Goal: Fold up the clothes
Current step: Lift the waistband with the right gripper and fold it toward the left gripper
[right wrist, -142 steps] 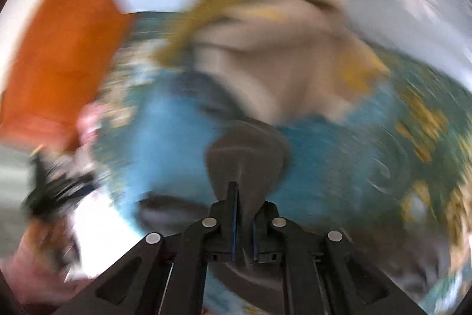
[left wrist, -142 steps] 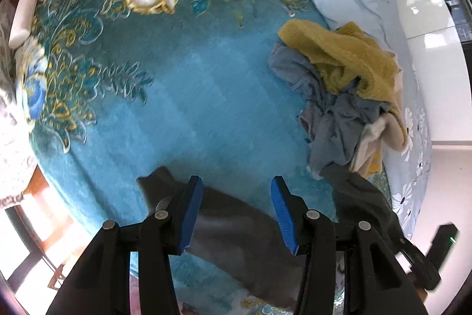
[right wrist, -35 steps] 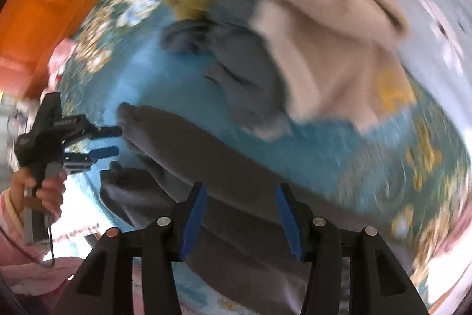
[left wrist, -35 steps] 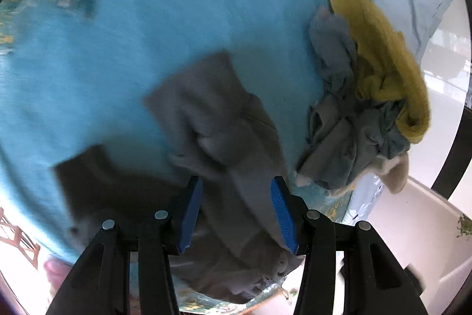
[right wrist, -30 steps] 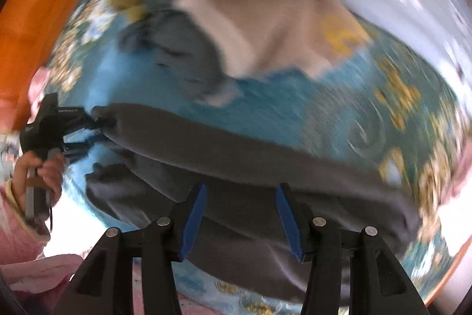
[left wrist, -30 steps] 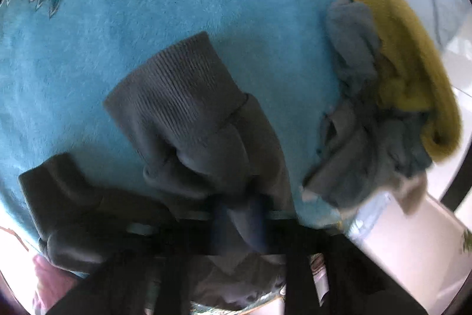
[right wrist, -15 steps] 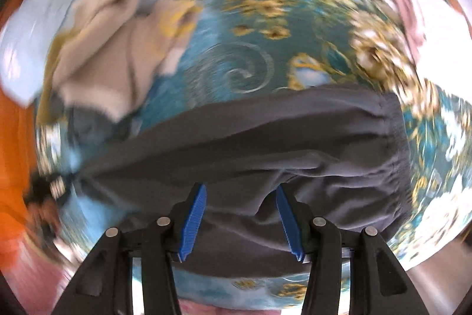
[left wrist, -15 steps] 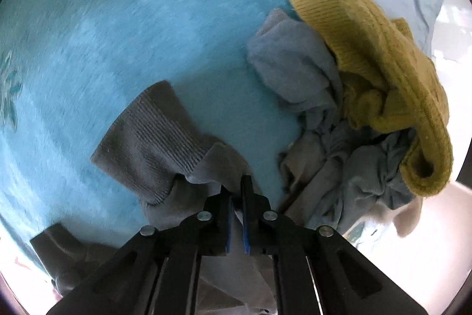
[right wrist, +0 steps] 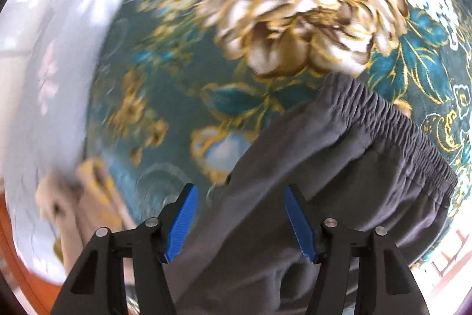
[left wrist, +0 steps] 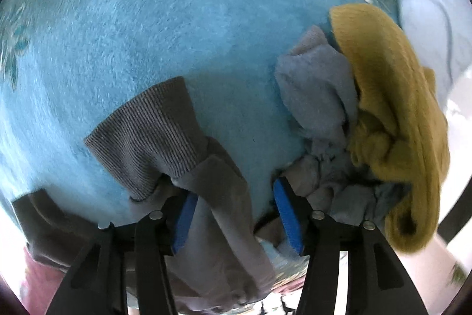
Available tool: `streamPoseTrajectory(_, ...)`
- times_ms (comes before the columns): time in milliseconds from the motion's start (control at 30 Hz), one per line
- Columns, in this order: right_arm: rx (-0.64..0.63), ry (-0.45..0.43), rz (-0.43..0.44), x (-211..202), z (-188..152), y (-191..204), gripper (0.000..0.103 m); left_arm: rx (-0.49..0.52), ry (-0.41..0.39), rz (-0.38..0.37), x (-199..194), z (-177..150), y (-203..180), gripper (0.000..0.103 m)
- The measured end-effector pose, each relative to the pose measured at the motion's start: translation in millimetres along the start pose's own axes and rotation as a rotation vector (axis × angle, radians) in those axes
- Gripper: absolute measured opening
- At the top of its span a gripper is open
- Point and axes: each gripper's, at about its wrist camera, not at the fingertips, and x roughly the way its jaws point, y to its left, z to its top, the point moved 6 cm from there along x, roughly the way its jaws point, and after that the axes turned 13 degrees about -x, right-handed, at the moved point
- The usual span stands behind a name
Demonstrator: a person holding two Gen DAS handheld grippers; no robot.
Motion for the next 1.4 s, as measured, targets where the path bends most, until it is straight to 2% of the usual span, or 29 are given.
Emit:
streamPoseTrajectory(100,0.073,0.045,-0.059,18.5,10.5,-14.1,0.065,-0.072,-0.002,0.043,11.1,5.3,0.5,0.055)
streamPoseTrajectory(167,0.101,0.081,-0.091,29.9,14.7,-21.3,0.064,-0.086,-0.001,0.083,18.2,7.0,-1.0,0.054)
streamPoseTrajectory(233,0.113,0.104,-0.103,38.5,17.5,-24.5,0.059,-0.070,-0.017,0.165,24.3,7.2,-2.2,0.051)
streamPoseTrajectory(267,0.115,0.114,-0.119,41.1,18.0,-25.7,0.056,-0.065,-0.027,0.201,25.9,7.1,-2.0,0.038)
streamPoseTrajectory(300,0.116,0.125,-0.136,43.3,18.2,-26.8,0.047,-0.062,-0.041,0.237,26.9,6.5,-1.2,0.027)
streamPoseTrajectory(333,0.112,0.133,-0.155,44.0,17.7,-27.8,0.038,-0.059,-0.055,0.267,27.7,5.5,-0.5,0.022)
streamPoseTrajectory(367,0.109,0.137,-0.162,43.7,16.9,-28.4,0.035,-0.050,-0.067,0.285,27.5,3.6,-1.4,0.012)
streamPoseTrajectory(467,0.113,0.131,-0.135,36.3,16.0,-27.2,0.015,-0.010,-0.098,0.310,23.2,-5.1,-9.5,0.006)
streamPoseTrajectory(500,0.110,0.111,-0.100,28.5,17.2,-24.0,0.014,0.025,-0.100,0.279,17.6,-11.0,-19.5,0.006)
streamPoseTrajectory(533,0.099,0.082,-0.049,18.7,19.1,-19.1,0.010,0.068,-0.089,0.192,7.3,-19.9,-33.3,0.005)
streamPoseTrajectory(567,0.083,0.045,0.011,6.7,20.2,-13.6,0.008,0.113,-0.072,0.083,-5.3,-30.2,-48.3,0.005)
streamPoseTrajectory(633,0.016,-0.081,0.205,-33.6,17.4,2.1,0.007,0.215,-0.057,-0.132,-38.8,-51.8,-68.6,0.005)
streamPoseTrajectory(667,-0.021,-0.145,0.297,-55.0,14.4,8.9,0.007,0.238,-0.057,-0.159,-46.7,-55.7,-58.8,0.006)
streamPoseTrajectory(733,-0.112,-0.262,0.425,-95.1,-1.6,11.3,0.006,0.255,-0.063,-0.131,-52.7,-56.1,-20.5,0.006)
streamPoseTrajectory(933,-0.051,-0.183,0.277,-87.1,-59.2,-81.4,0.006,0.304,-0.081,-0.048,-70.9,-57.3,94.5,0.006)
streamPoseTrajectory(1100,-0.011,-0.087,0.147,-54.8,-72.0,-128.7,0.006,0.335,-0.073,0.015,-75.4,-65.0,172.0,0.006)
streamPoseTrajectory(1267,-0.077,-0.098,0.112,-57.7,-65.2,-124.1,0.006,0.394,-0.087,-0.060,-91.2,-80.4,169.2,0.006)
streamPoseTrajectory(1400,-0.121,-0.089,0.071,-56.9,-67.6,-120.6,0.006,0.367,-0.095,-0.022,-74.5,-73.1,204.8,0.009)
